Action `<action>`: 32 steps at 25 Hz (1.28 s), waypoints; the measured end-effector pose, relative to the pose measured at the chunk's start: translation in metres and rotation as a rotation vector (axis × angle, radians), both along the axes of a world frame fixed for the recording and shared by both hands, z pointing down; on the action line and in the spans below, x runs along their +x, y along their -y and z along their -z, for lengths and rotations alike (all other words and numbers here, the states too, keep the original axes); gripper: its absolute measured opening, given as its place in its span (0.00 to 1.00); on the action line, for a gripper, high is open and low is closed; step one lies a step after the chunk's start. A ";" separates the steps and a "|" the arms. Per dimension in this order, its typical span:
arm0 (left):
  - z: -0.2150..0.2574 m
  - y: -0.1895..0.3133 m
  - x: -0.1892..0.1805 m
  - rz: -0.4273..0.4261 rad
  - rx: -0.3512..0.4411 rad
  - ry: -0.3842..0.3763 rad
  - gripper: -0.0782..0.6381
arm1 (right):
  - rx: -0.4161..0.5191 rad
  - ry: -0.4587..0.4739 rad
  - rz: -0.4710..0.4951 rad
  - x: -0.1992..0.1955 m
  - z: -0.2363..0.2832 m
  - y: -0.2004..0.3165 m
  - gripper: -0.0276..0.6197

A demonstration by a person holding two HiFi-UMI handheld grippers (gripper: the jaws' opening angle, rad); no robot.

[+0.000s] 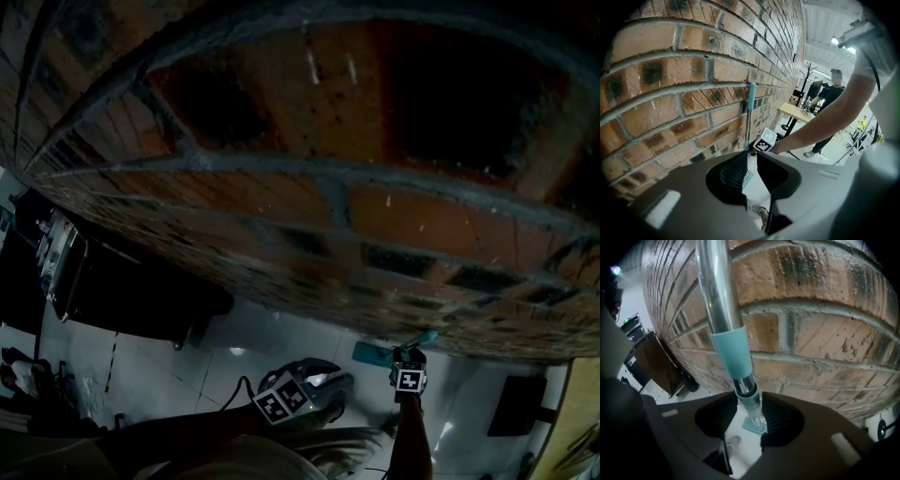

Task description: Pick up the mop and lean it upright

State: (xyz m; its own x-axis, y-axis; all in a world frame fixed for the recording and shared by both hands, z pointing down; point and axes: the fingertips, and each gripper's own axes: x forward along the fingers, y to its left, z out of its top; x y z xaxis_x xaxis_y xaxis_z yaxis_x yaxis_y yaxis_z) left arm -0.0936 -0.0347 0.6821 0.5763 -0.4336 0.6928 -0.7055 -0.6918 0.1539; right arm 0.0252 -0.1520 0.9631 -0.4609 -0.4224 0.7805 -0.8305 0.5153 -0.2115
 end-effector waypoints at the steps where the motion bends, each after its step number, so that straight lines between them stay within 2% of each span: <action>1: 0.000 0.000 -0.001 0.001 0.000 0.001 0.23 | 0.000 -0.003 -0.004 0.000 -0.002 0.000 0.30; 3: 0.000 0.000 -0.001 0.002 0.001 0.002 0.23 | 0.002 -0.001 -0.020 0.000 -0.003 0.000 0.26; 16: 0.008 0.003 0.000 -0.009 0.017 0.003 0.23 | 0.036 -0.043 -0.051 0.019 0.007 -0.015 0.24; 22: 0.013 0.006 -0.002 -0.011 0.028 -0.007 0.23 | 0.065 -0.047 -0.048 0.024 0.029 -0.027 0.24; 32: 0.030 0.007 -0.001 -0.015 0.062 -0.056 0.23 | 0.123 -0.022 -0.056 0.024 0.097 -0.037 0.24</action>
